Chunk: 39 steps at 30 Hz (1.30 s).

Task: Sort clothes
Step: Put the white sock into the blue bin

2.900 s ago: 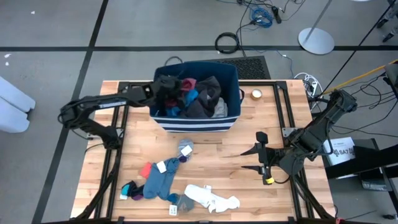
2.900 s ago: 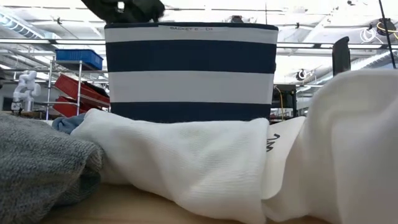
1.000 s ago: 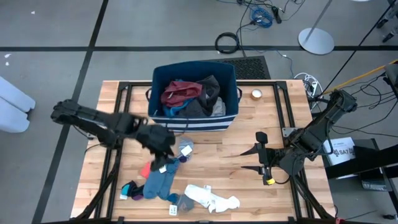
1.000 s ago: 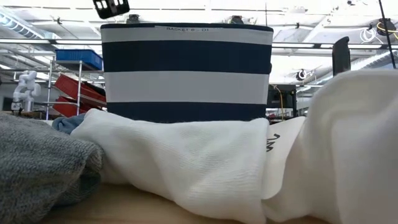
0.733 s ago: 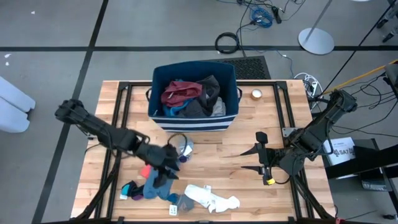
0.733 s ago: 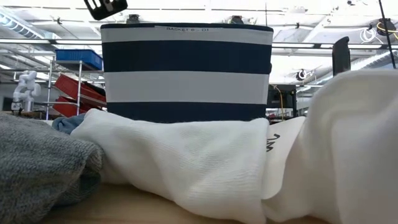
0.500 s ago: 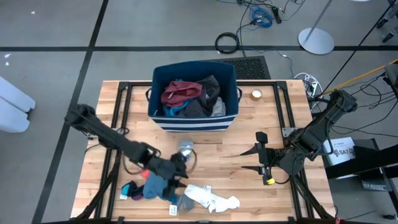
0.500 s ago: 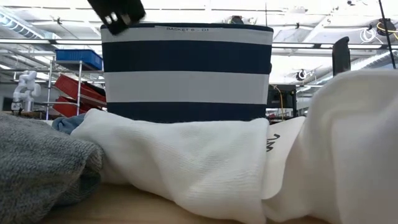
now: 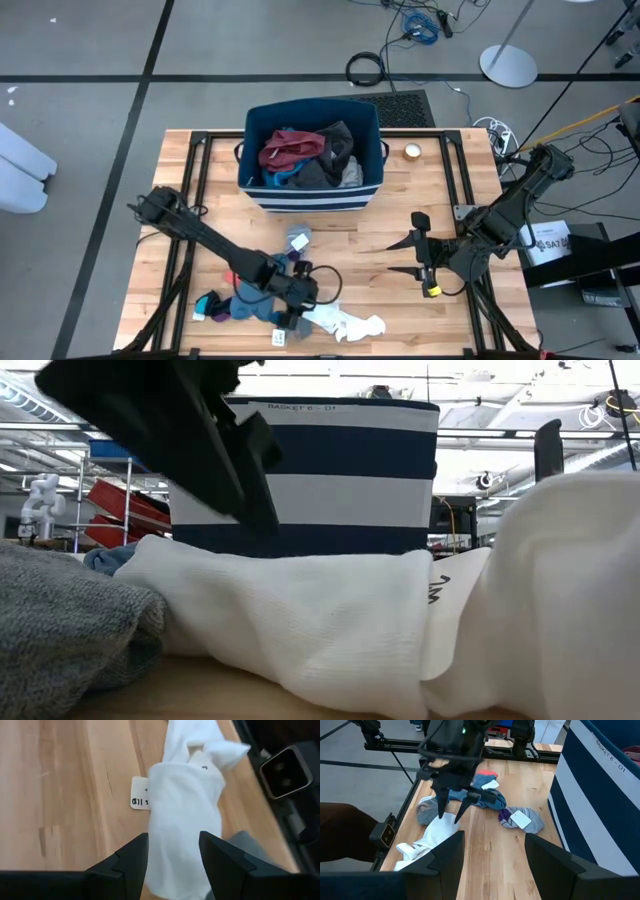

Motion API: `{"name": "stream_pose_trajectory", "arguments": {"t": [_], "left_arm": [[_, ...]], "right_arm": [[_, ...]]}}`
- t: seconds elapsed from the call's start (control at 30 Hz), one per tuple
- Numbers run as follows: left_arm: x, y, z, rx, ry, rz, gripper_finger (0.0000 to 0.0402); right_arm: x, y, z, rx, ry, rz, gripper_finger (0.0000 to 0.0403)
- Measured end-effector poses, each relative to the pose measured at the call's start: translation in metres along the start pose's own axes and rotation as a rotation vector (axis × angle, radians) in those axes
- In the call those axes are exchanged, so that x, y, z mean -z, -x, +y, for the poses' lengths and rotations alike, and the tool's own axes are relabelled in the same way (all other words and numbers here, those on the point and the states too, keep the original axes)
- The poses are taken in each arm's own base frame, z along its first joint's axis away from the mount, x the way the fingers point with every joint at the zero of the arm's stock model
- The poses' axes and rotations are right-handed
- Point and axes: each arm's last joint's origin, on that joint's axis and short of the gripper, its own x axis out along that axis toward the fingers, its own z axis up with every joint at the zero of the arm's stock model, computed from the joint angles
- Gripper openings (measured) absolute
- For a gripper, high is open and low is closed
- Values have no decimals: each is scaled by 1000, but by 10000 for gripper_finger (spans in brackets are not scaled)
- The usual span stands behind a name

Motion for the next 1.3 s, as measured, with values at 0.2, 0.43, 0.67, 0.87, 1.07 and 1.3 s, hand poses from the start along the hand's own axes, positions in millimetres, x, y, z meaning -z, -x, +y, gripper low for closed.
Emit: {"name": "stream_pose_trajectory", "arguments": {"t": [0.2, 0.43, 0.67, 0.87, 1.07, 1.3], "left_arm": [[2, -14, 0, -7, -15, 29, 184], [7, -35, -1, 39, -13, 97, 184], [0, -41, 7, -9, 4, 138, 183], [-8, -39, 14, -41, 18, 120, 129], [-6, -39, 14, -45, 17, 138, 18], [-7, -39, 15, -58, 16, 130, 8]], "right_arm": [[0, 0, 0, 1, 0, 0, 196], [1, -3, 2, 6, -28, 11, 196], [22, -42, 15, 64, -6, 165, 196], [45, -79, 34, 45, 6, 292, 196], [64, -89, 51, 65, -2, 349, 196], [92, -99, 60, 32, -92, 237, 196]]}}
